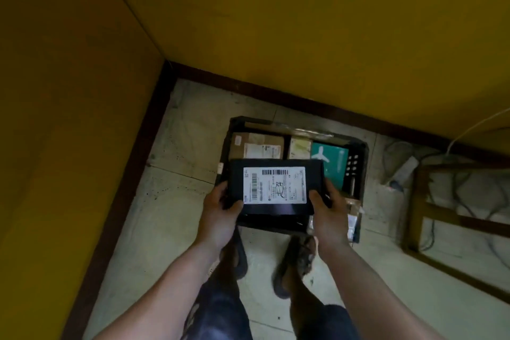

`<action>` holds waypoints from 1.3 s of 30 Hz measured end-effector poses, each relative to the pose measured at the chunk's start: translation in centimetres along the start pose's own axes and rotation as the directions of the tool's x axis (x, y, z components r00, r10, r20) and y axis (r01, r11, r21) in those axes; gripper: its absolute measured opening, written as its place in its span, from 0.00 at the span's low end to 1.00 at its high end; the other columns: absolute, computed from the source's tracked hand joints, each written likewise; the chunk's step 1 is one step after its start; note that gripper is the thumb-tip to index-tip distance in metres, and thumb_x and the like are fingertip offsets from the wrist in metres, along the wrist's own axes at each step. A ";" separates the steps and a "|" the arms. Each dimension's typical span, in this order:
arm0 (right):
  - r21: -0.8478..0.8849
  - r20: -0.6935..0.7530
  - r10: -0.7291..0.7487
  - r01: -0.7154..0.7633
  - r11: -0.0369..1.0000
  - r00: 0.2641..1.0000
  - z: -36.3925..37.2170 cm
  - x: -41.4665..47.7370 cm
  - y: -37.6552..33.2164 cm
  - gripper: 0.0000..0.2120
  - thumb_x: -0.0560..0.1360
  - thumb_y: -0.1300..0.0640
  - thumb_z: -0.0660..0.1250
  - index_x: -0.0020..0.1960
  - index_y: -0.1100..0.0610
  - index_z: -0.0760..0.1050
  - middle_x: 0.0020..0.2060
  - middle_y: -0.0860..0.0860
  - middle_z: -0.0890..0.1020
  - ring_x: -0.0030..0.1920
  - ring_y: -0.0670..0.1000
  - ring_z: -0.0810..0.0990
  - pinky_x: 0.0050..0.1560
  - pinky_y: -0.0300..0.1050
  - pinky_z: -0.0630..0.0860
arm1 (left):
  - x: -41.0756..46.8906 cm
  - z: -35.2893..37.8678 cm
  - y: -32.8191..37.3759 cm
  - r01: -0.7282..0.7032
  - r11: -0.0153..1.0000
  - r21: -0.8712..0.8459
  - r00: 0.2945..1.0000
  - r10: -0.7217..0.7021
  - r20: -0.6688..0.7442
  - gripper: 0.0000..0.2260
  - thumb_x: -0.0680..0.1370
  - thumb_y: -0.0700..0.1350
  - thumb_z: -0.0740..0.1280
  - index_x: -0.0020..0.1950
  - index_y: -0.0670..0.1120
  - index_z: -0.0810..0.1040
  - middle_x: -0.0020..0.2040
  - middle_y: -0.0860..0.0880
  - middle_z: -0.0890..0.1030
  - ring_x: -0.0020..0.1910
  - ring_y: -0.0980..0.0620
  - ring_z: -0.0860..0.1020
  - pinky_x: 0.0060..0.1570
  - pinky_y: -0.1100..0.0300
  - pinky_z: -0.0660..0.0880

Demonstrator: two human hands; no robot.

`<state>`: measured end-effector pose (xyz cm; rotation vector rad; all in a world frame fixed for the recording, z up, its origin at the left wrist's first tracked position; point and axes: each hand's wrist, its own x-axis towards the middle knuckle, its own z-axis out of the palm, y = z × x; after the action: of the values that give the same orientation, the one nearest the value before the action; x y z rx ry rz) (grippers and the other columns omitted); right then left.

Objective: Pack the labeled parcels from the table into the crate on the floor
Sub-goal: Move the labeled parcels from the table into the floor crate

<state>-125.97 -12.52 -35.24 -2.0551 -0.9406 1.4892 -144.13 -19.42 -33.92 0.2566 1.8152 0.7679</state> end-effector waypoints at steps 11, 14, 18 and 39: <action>-0.064 0.084 0.008 -0.003 0.998 0.996 6.7 11.7 5.8 0.17 0.78 0.57 0.63 0.64 0.43 0.74 0.63 0.50 0.78 0.55 0.48 0.79 0.52 0.41 0.75 | 16.5 1.9 -3.8 -0.077 0.960 0.270 0.996 0.085 -0.016 0.14 0.79 0.40 0.66 0.49 0.62 0.74 0.45 0.61 0.77 0.41 0.62 0.77 0.34 0.69 0.72; -0.039 0.095 0.025 -0.021 0.999 0.995 8.3 14.9 7.1 0.21 0.78 0.58 0.64 0.70 0.46 0.71 0.64 0.52 0.76 0.51 0.48 0.81 0.45 0.40 0.78 | 19.4 2.5 -4.0 -0.047 0.957 0.286 0.999 0.040 0.030 0.11 0.79 0.41 0.66 0.57 0.57 0.76 0.51 0.52 0.81 0.49 0.51 0.81 0.45 0.56 0.79; -0.020 0.126 0.066 -0.064 0.998 0.990 9.7 17.3 8.3 0.23 0.77 0.59 0.63 0.72 0.49 0.69 0.62 0.52 0.78 0.52 0.52 0.81 0.53 0.52 0.81 | 21.9 3.1 -4.1 -0.063 0.942 0.328 0.997 0.045 0.063 0.19 0.79 0.41 0.64 0.69 0.51 0.71 0.58 0.49 0.79 0.50 0.52 0.79 0.43 0.62 0.75; -0.263 0.326 0.093 -0.005 0.965 0.941 9.1 18.9 8.1 0.28 0.79 0.61 0.59 0.78 0.49 0.58 0.68 0.53 0.74 0.52 0.52 0.80 0.47 0.44 0.79 | 21.9 5.6 -7.0 -0.288 0.368 0.884 0.957 0.083 0.277 0.33 0.82 0.46 0.62 0.81 0.49 0.46 0.81 0.50 0.38 0.79 0.48 0.37 0.77 0.49 0.44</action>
<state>-128.68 -4.53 -56.11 -2.0461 -1.2829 1.8721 -146.12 -11.36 -56.03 1.2655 1.8625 -0.2598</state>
